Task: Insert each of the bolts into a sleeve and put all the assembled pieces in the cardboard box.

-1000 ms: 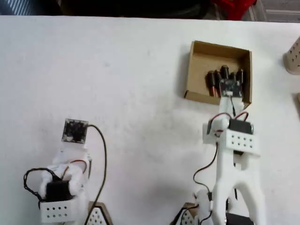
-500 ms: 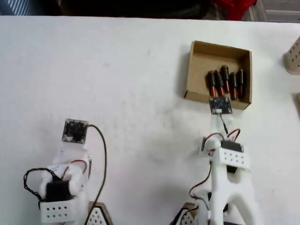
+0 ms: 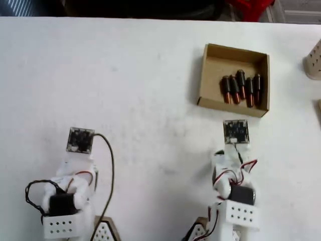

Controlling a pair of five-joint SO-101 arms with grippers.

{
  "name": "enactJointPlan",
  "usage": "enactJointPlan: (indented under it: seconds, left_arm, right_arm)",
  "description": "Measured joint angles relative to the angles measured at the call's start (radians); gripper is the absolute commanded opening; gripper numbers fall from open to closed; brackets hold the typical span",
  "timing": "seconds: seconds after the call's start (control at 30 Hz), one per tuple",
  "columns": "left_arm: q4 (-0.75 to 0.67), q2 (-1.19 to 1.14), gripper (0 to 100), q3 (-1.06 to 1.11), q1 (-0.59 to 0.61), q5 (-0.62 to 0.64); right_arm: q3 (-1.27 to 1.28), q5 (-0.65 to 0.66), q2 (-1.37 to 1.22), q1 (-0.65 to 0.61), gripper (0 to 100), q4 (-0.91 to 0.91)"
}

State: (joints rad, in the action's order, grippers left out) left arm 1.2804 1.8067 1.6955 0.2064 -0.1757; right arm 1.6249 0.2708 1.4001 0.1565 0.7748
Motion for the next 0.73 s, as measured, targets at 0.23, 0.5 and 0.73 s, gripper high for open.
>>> enactJointPlan:
  seconds: [0.23,0.5,0.73]
  left_arm:
    - [0.0,0.0,2,0.0,0.0,0.0]
    - [0.0,0.0,2,0.0,0.0,0.0]
    - [0.0,0.0,2,0.0,0.0,0.0]
  right_arm:
    - [0.052,0.0,0.367,-0.089,1.8,0.324]
    - [0.057,0.0,0.387,-0.21,1.8,0.411]
    - [0.057,0.0,0.387,-0.226,1.8,0.468]
